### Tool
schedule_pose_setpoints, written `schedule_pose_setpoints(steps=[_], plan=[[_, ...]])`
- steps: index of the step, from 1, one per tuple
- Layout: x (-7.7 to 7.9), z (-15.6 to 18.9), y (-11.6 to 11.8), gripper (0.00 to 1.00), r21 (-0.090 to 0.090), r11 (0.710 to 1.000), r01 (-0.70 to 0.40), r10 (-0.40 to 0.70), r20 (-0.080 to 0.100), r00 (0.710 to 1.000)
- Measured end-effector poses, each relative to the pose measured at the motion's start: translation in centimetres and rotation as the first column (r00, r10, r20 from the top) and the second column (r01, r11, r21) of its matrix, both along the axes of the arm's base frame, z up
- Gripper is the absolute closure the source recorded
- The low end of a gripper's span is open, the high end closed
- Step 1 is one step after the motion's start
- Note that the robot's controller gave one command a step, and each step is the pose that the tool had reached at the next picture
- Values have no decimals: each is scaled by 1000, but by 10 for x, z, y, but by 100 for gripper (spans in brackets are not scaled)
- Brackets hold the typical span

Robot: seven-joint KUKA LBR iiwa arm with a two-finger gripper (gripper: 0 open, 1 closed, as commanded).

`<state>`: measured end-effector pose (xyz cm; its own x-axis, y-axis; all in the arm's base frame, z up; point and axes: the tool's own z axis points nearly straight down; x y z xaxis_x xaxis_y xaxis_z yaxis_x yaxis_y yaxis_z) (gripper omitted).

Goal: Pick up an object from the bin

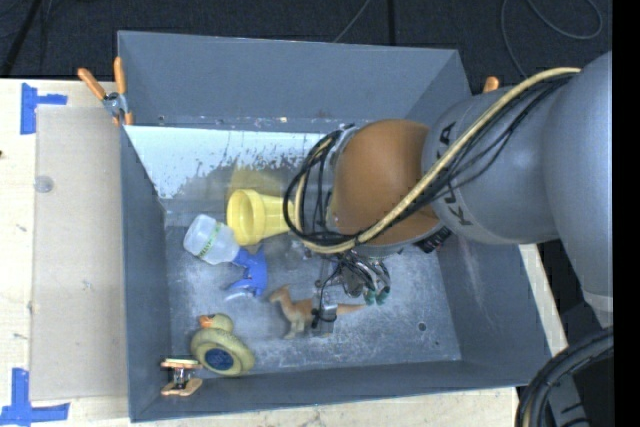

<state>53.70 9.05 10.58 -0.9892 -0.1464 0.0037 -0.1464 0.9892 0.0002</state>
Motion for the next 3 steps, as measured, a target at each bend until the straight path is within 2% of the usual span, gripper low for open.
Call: schedule_pose_setpoints(steps=[1,2,3], plan=[[-2,-22,-5,100,1,998,-65,65,0,998],[-2,-22,-5,100,1,998,-64,64,0,998],[5,108,-2,100,1,998,-64,64,0,998]])
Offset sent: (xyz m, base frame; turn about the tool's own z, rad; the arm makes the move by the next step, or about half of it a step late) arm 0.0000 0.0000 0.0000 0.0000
